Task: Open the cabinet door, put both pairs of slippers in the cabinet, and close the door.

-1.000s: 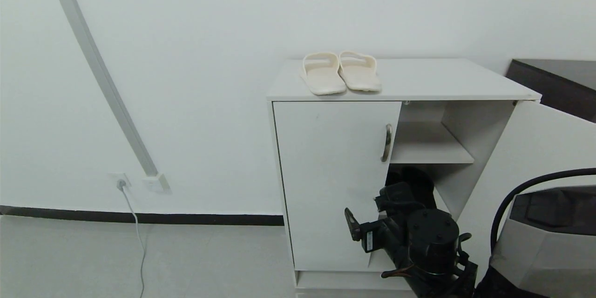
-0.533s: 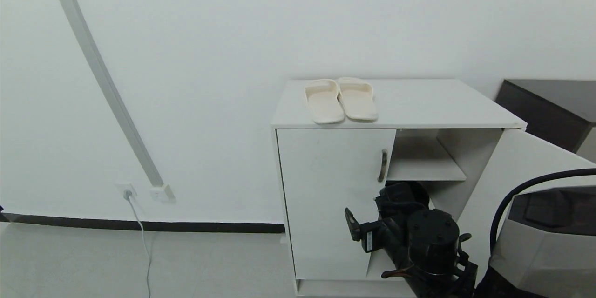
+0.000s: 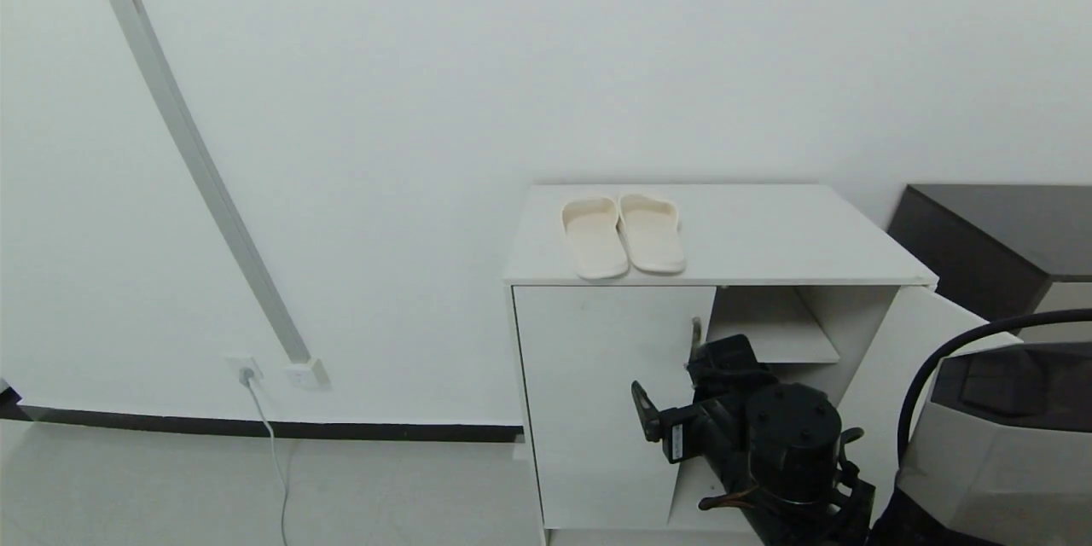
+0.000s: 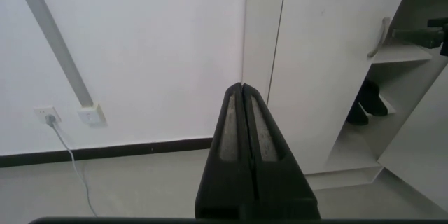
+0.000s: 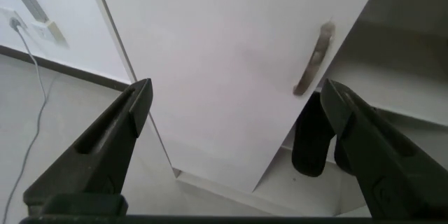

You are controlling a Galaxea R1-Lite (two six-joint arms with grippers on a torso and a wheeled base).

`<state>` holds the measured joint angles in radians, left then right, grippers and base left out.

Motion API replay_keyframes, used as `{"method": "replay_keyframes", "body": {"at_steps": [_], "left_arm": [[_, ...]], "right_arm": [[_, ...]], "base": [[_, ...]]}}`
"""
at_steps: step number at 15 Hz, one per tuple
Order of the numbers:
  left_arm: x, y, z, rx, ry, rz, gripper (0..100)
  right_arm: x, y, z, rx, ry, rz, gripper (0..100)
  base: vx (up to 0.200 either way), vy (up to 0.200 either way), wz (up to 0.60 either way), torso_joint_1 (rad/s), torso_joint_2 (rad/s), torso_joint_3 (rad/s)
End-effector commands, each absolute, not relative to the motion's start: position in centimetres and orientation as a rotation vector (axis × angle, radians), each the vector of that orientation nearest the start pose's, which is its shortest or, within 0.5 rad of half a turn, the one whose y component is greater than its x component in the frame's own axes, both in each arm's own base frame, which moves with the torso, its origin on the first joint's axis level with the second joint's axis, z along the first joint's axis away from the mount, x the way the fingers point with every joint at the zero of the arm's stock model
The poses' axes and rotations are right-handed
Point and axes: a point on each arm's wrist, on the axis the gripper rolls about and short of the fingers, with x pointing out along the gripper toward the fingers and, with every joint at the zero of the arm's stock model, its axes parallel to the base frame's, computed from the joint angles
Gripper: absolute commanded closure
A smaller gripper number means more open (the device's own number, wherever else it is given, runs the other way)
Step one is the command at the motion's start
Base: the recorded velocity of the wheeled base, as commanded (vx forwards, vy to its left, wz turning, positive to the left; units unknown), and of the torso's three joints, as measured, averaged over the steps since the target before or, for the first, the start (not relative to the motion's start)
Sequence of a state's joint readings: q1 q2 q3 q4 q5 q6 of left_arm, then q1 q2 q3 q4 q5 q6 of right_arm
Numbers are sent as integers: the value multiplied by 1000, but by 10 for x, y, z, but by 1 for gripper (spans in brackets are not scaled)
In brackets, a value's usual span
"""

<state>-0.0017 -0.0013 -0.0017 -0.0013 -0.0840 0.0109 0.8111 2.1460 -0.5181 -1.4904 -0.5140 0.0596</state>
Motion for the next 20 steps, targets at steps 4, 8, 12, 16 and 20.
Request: {"method": "replay_keyframes", "body": {"at_steps": [4,8,12,16,20], "left_arm": [[-23,-2,76,11,-4,-86,100],[-23,-2,76,11,-4,-86,100],[-23,-2,76,11,-4,-86,100],[-23,-2,76,17,-4,-86,100],[-23,-2,76,14,-4,-86,100]], "right_arm": [[233,230,59,-26,118,294,0],[237,229,56,-17,111,328,0],[250,223,60,-73,50,332,0],[261,236,109,-39,69,354,0],[265,251,192,72,177,358,0]], "base": [[0,0,0,270,-592,-333],[0,0,0,183,-416,-224],[0,0,0,8,-19,-10],[0,0,0,0,0,0],[0,0,0,0,0,0]]}}
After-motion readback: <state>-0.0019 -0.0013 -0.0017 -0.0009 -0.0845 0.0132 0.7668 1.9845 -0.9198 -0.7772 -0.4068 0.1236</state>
